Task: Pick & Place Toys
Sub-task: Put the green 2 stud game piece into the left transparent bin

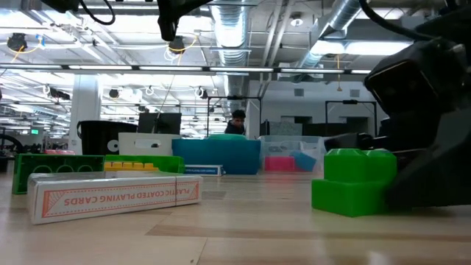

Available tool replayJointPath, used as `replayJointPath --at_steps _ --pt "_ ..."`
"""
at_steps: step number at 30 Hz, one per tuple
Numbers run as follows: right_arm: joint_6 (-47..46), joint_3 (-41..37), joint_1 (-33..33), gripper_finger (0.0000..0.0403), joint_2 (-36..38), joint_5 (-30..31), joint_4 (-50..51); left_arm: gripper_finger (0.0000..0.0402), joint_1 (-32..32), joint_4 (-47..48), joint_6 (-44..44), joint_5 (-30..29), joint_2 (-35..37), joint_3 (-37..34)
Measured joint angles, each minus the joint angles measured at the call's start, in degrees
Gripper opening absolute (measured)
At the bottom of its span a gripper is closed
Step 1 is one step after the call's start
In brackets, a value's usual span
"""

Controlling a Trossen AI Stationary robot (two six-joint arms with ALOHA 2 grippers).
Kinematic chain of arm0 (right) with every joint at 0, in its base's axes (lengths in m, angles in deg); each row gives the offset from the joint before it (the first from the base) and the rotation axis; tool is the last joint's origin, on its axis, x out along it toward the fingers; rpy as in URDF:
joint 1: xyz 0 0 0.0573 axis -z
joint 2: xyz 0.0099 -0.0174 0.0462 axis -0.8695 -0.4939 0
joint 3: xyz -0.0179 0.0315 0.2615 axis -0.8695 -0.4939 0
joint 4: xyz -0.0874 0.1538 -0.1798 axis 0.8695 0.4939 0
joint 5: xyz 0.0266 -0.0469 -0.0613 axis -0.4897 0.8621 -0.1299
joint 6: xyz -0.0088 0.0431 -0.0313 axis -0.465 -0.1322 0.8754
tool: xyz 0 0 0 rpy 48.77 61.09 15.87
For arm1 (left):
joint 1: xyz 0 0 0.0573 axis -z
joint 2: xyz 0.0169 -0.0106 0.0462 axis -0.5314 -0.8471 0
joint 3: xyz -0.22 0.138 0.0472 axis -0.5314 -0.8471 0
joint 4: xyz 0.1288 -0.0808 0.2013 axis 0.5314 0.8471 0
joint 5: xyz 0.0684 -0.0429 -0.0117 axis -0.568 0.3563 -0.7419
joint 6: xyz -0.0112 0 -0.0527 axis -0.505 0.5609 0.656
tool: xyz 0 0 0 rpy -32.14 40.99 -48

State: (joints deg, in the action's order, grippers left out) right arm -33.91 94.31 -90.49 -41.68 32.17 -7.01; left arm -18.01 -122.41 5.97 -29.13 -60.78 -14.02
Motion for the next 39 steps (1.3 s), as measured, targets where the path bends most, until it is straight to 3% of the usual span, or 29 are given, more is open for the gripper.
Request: replayJointPath --at_steps 4,10,19,26,30,39 --pt "-0.7 1.5 0.0 0.0234 0.1 0.1 2.7 0.0237 0.0 0.0 0.0 0.0 0.0 0.0" --pt "-1.4 2.2 0.8 0.0136 0.0 -0.2 2.9 0.0237 0.0 0.0 0.0 0.0 0.0 0.0" --pt "-2.5 3.0 3.0 0.0136 0.5 -1.1 1.1 0.0237 0.0 0.3 -0.1 -0.3 0.0 0.0" --pt "-11.3 2.8 7.8 0.0136 5.4 0.6 2.1 0.0237 0.0 4.8 -0.2 -0.3 0.0 0.0" --pt "-16.9 2.8 9.5 0.0136 9.2 10.9 2.4 0.0237 0.0 8.4 -0.2 -0.2 0.0 0.0" --pt "-16.7 2.9 12.7 0.0136 19.8 37.8 11.8 0.0237 0.0 12.1 -0.2 -0.1 0.0 0.0"
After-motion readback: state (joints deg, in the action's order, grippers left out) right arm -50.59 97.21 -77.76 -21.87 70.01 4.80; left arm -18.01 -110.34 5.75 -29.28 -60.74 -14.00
